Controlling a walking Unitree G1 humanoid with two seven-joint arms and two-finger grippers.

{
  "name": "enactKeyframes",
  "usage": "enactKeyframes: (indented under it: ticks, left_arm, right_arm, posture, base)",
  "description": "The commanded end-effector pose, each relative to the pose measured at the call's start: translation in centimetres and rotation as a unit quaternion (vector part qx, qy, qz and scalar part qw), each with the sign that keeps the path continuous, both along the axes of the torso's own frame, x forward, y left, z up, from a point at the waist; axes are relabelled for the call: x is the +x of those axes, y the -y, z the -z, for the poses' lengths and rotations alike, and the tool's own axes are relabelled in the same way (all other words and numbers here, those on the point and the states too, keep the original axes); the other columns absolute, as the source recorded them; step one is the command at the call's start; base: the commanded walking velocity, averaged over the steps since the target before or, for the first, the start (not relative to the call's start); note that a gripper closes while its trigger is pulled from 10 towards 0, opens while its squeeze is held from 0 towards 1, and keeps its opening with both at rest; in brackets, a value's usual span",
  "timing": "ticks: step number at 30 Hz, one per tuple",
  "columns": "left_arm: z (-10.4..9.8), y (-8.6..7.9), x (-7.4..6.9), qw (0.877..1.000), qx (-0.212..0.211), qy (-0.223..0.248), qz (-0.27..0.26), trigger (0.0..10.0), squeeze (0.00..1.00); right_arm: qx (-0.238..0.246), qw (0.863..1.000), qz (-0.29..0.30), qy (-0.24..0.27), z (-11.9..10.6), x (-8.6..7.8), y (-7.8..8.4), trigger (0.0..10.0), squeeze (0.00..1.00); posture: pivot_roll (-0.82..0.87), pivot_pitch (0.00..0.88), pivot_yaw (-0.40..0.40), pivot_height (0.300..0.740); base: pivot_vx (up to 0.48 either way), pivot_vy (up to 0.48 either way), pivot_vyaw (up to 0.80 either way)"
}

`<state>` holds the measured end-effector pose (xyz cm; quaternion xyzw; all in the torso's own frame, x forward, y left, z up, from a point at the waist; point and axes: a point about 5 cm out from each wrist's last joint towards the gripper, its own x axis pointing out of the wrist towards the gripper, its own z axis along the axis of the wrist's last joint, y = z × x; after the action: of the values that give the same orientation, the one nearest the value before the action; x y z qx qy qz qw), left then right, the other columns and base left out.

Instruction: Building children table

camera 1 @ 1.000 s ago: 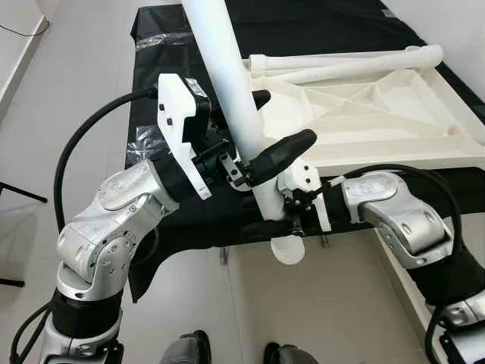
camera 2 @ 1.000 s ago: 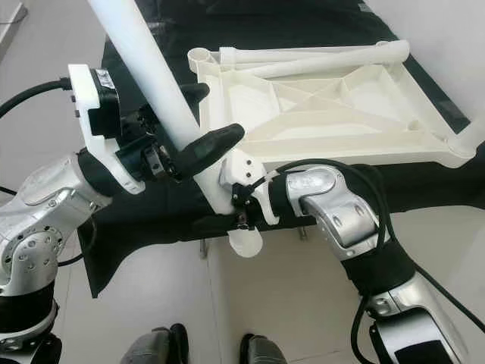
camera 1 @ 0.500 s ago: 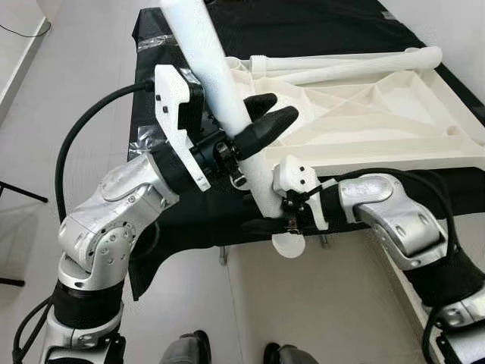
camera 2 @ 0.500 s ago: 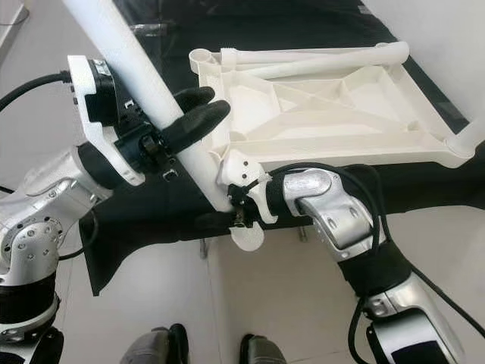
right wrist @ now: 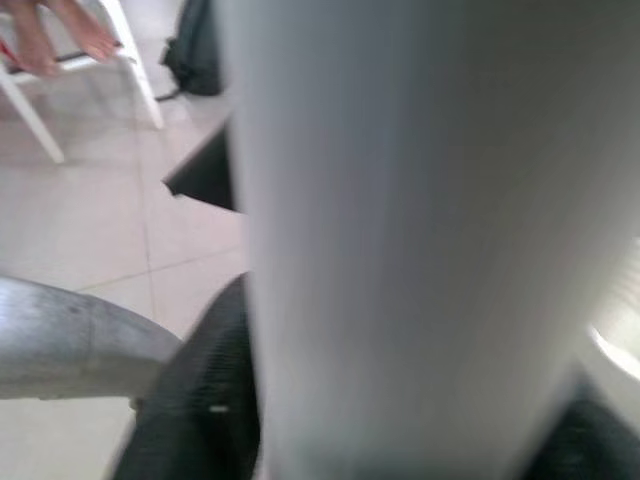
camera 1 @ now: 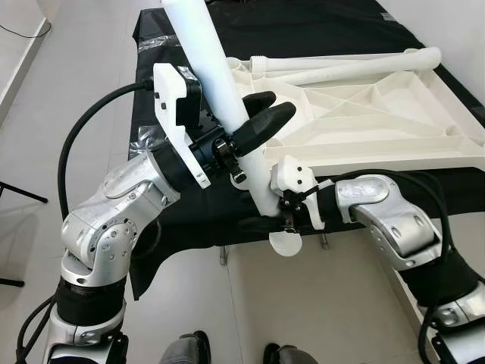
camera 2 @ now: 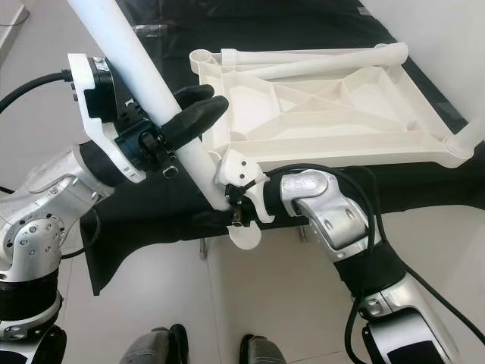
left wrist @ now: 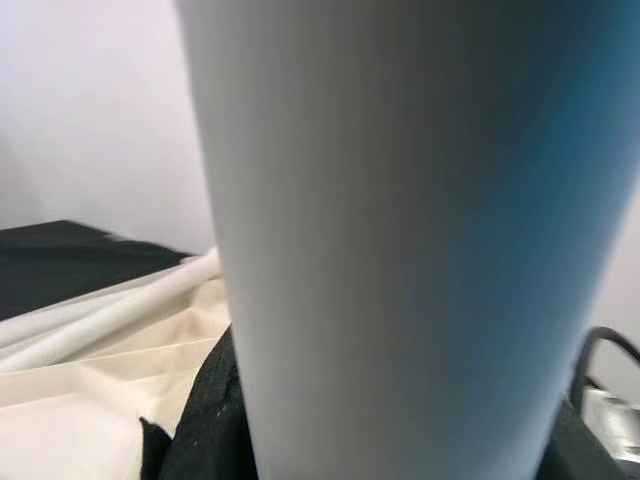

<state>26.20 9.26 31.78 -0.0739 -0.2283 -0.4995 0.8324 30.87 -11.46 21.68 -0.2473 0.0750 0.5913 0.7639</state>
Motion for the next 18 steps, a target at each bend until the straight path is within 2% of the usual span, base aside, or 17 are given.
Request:
enactKeyframes:
  ticks: [1, 4, 5, 6, 7, 14, 18]
  left_arm:
    - [-0.3, -0.3, -0.1, 1.000, -0.001, 0.007, 0.006, 0.0, 0.00]
    - [-0.5, -0.3, 0.0, 1.000, 0.004, 0.011, 0.009, 0.0, 0.00]
    - [-0.6, -0.2, 0.0, 1.000, 0.006, 0.014, 0.010, 0.0, 0.00]
    - [-0.6, -0.2, 0.0, 1.000, 0.006, 0.014, 0.010, 0.0, 0.00]
    - [-0.8, -0.2, 0.1, 1.000, 0.007, 0.018, 0.012, 0.0, 0.00]
    - [-1.3, -0.3, 0.3, 1.000, 0.005, 0.025, 0.019, 0.0, 0.00]
    - [-1.3, -0.6, 1.1, 1.000, 0.007, 0.025, 0.017, 0.0, 0.00]
  right_arm:
    - [-0.005, 1.000, -0.003, -0.019, 1.0, -0.2, -0.1, 10.0, 1.00]
    - [-0.006, 1.000, -0.007, -0.024, 1.2, -0.4, -0.2, 10.0, 1.00]
    - [-0.010, 1.000, -0.011, -0.026, 1.3, -0.5, -0.3, 10.0, 0.87]
    - [-0.010, 1.000, -0.011, -0.026, 1.3, -0.5, -0.3, 10.0, 0.87]
    - [-0.013, 0.999, -0.013, -0.028, 1.6, -0.6, -0.5, 10.0, 0.00]
    - [-0.013, 0.999, -0.003, -0.043, 2.4, -0.4, -1.1, 10.0, 0.00]
    - [0.026, 0.997, 0.034, -0.057, 2.9, 0.4, -2.3, 10.0, 0.00]
  posture:
    - [0.00, 0.180, -0.027, 0.740]
    - [0.01, 0.180, -0.026, 0.740]
    - [0.01, 0.180, -0.026, 0.740]
    - [0.01, 0.180, -0.026, 0.740]
    - [0.01, 0.179, -0.027, 0.740]
    - [0.01, 0.180, -0.023, 0.740]
    - [0.01, 0.183, -0.017, 0.740]
  base:
    - [0.000, 0.000, 0.00]
    - [0.000, 0.000, 0.00]
    - [0.000, 0.000, 0.00]
    - [0.000, 0.000, 0.00]
    - [0.000, 0.000, 0.00]
    - [0.000, 0.000, 0.00]
    - [0.000, 0.000, 0.00]
